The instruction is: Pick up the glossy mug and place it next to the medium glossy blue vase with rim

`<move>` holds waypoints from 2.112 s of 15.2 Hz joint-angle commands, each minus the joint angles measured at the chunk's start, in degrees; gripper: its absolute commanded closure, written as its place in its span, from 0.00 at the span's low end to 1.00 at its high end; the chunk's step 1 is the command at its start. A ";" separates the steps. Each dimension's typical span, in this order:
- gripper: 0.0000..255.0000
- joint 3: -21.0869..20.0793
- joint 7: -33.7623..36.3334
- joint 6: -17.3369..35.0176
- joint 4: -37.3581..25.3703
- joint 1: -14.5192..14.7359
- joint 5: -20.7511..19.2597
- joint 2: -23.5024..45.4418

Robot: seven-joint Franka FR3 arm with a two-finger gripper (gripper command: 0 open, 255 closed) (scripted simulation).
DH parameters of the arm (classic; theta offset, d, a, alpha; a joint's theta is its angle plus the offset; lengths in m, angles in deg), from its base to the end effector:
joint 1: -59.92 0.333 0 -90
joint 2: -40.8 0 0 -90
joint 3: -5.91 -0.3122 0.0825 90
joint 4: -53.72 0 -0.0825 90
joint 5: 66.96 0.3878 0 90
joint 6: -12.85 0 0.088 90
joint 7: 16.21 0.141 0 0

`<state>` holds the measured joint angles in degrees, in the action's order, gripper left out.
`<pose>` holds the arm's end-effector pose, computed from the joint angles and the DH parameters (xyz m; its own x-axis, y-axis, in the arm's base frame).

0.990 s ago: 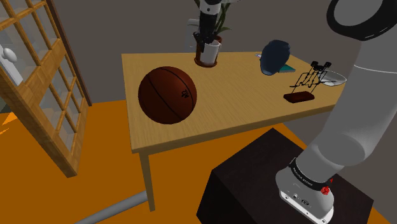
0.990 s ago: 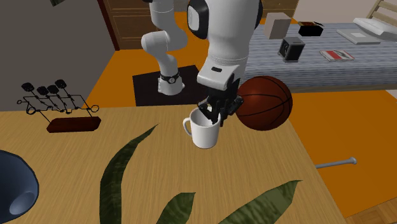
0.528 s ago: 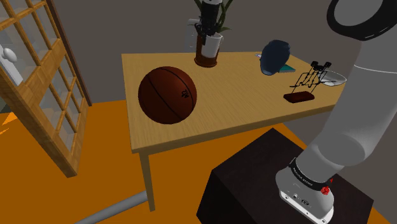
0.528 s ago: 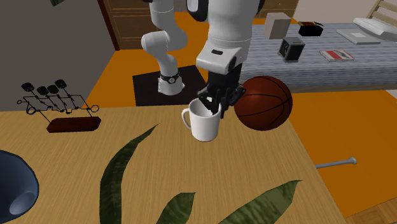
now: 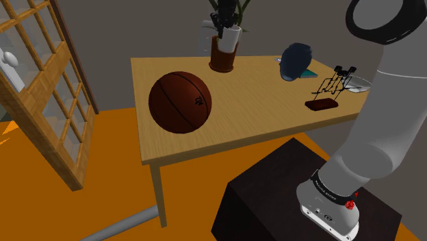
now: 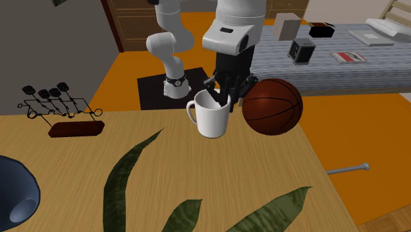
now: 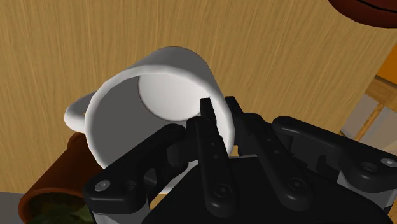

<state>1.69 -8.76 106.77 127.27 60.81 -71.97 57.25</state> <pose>0.6516 0.0398 0.5576 0.9963 -0.0393 0.0770 -0.0437 -0.9974 0.0571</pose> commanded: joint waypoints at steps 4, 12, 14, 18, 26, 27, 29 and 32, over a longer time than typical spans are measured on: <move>1.00 -0.06 -0.10 -4.90 -6.57 0.31 -0.15 1.69; 1.00 0.26 -1.60 -11.61 -15.72 -0.22 -0.19 4.03; 1.00 0.90 -3.88 -9.99 -11.36 -2.19 0.39 1.13; 1.00 2.55 -8.70 -7.69 -5.02 -5.77 1.41 -3.23; 1.00 6.58 -18.92 -5.31 1.57 -12.31 3.02 -7.93; 1.00 7.14 -20.24 -5.15 1.95 -13.09 3.20 -8.20; 1.00 8.25 -22.88 -4.92 2.42 -14.67 3.57 -8.53; 1.00 9.90 -26.87 -4.77 2.47 -17.07 4.17 -8.54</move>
<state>10.92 -33.96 101.54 129.04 44.71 -68.03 49.01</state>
